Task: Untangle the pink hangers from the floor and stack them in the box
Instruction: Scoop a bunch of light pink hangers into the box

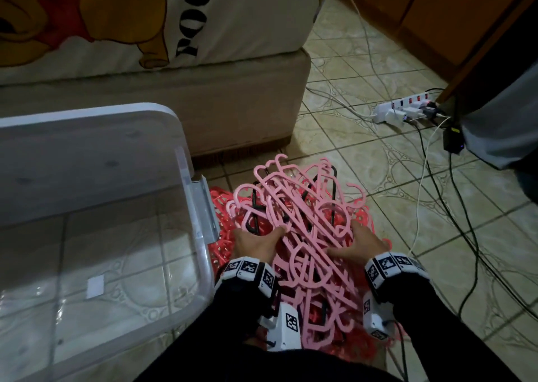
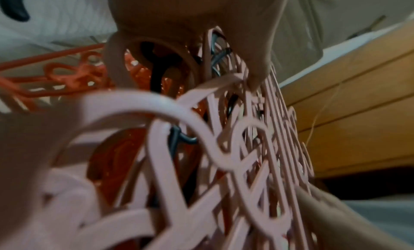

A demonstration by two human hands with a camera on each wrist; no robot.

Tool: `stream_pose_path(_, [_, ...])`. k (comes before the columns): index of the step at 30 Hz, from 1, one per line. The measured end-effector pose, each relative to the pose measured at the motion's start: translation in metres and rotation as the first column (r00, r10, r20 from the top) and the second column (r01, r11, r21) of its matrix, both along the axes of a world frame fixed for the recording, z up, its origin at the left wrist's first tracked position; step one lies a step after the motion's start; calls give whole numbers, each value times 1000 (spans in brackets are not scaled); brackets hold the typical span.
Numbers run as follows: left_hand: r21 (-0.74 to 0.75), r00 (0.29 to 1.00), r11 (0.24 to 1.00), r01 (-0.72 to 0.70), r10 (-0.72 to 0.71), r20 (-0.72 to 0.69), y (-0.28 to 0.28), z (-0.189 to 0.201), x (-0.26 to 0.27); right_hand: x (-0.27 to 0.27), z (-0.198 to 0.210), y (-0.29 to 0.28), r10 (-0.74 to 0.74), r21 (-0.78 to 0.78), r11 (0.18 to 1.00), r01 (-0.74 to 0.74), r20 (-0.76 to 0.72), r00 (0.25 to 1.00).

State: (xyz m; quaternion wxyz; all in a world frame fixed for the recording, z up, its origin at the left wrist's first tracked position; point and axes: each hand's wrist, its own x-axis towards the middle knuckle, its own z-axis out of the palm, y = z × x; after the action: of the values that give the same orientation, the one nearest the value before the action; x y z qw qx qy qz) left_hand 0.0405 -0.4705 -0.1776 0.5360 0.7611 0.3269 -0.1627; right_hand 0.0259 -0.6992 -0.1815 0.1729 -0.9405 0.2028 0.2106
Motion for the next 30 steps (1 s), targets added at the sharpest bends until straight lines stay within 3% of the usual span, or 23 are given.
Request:
stream_pose_path(5, [21, 996, 999, 31, -33, 86, -6, 14, -4, -1, 23, -2, 49, -45, 998, -46, 72, 996])
stream_pose_path(10, [-30, 980, 999, 14, -8, 200, -13, 46, -1, 5, 74, -7, 94, -62, 994, -85, 166, 982])
stream_pose_path(18, [-147, 904, 989, 28, 38, 426, 4, 146, 25, 30, 189, 9, 160, -97, 986, -133, 370, 915])
stream_pose_path(25, [-110, 768, 993, 31, 47, 639, 87, 256, 55, 56, 298, 89, 283, -185, 959, -215, 603, 746])
stream_pose_path(30, [38, 696, 998, -58, 13, 718, 187, 309, 55, 71, 336, 180, 279, -125, 954, -273, 708, 649])
